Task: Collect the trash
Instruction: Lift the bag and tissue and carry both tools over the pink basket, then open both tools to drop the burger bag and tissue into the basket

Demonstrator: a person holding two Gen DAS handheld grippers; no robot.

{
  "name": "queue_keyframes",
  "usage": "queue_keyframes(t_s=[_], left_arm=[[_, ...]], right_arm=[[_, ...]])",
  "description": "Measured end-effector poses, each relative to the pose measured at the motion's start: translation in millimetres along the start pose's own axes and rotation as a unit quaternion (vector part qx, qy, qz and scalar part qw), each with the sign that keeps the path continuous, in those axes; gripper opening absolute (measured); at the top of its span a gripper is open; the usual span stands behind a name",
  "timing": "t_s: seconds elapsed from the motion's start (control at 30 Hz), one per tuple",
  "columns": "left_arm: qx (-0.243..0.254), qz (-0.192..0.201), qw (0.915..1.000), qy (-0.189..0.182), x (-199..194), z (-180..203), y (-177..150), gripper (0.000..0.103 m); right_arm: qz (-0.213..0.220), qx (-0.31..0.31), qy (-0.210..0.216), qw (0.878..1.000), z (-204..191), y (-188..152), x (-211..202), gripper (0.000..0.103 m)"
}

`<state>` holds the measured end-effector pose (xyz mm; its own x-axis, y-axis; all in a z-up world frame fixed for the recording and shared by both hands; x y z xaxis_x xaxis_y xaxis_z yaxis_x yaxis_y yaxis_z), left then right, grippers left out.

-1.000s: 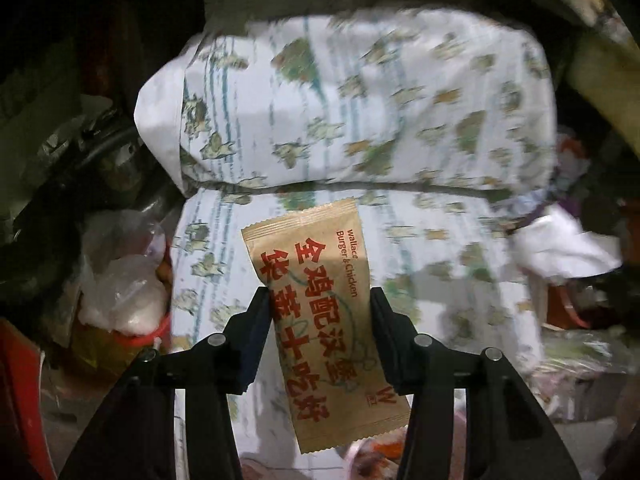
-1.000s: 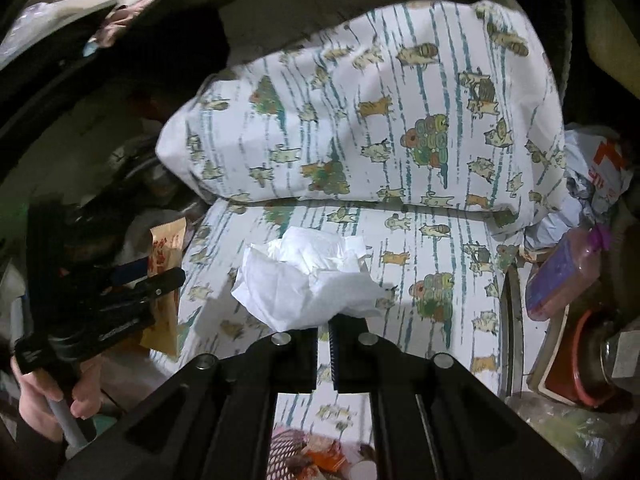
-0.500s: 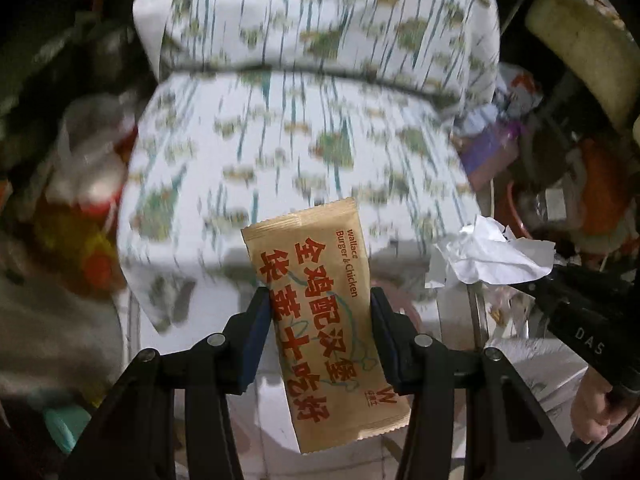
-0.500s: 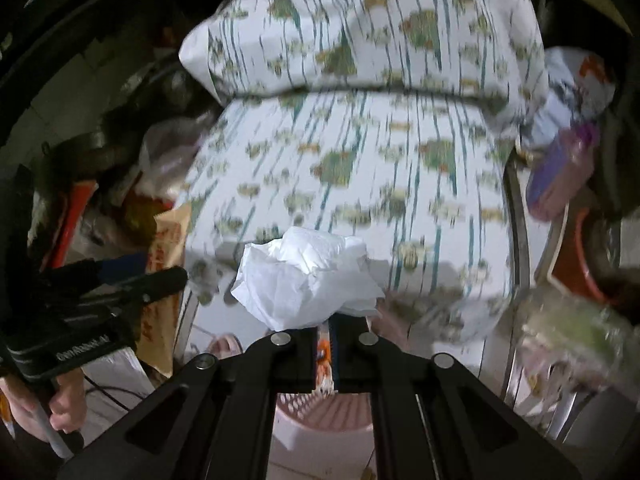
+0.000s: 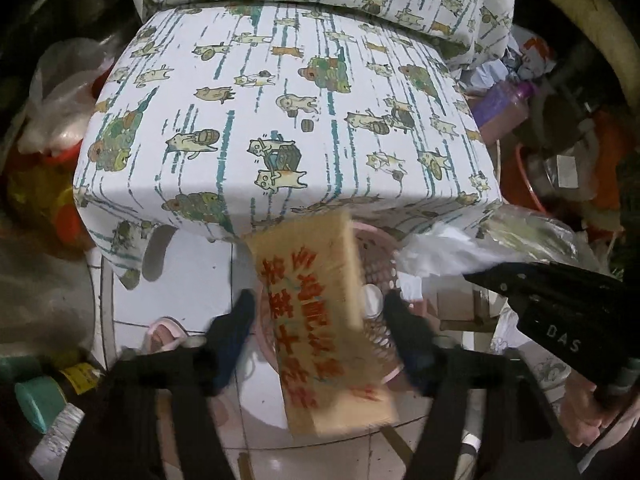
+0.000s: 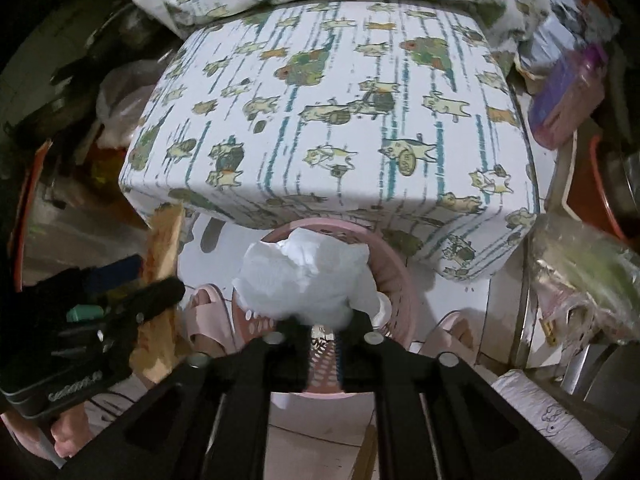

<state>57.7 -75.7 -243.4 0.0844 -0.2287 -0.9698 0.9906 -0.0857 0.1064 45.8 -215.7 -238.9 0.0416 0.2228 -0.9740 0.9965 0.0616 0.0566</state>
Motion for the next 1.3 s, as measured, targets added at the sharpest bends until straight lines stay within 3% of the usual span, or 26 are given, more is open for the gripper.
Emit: queue_keyframes(t_s=[0.07,0.47,0.6,0.77,0.87,1.03,1.2,1.3], left_arm=[[0.0,0.009,0.9999,0.005,-4,0,3,0.076],[-0.022,0.095,0.994,0.05,-48,-22,21,0.077],[-0.009,0.12,0.9905,0.066,-55,-20,21,0.085],[0.001,0.149,0.9853,0.084,-63,-14,21,0.087],[-0.002,0.163,0.9835,0.077,-70,-13,22,0.088],[0.011,0.194,0.9775,0.083,-83,-7,22,0.091],[0.003,0.195,0.9773,0.082,-83,-12,23,0.091],[-0.001,0.198,0.9764,0.087,-84,-15,23,0.091]], right_arm=[[0.012,0.008,0.009,1.0,4,2,-7,0.034],[0.064,-0.004,-0.023,0.998,5,12,-35,0.035],[0.069,-0.012,-0.027,0.997,1,9,-35,0.035],[0.083,-0.015,-0.038,0.996,-1,10,-39,0.04],[0.095,-0.011,-0.029,0.995,-3,11,-44,0.053],[0.104,-0.015,-0.034,0.994,-6,14,-46,0.06],[0.117,0.0,-0.031,0.993,-2,16,-49,0.078],[0.12,0.002,-0.036,0.992,0,18,-49,0.08]])
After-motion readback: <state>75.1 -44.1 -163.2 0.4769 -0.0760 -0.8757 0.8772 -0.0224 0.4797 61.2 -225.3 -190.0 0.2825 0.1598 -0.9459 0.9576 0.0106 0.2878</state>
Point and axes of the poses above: each gripper's, at about its wrist camera, not at the fingertips, and x roughly the way its jaws point, z to its right, y to its top, the point moved 9 cm from there along x, roughly the way its jaws point, and after that the axes turned 9 degrees about -z, right-handed, at the moved point
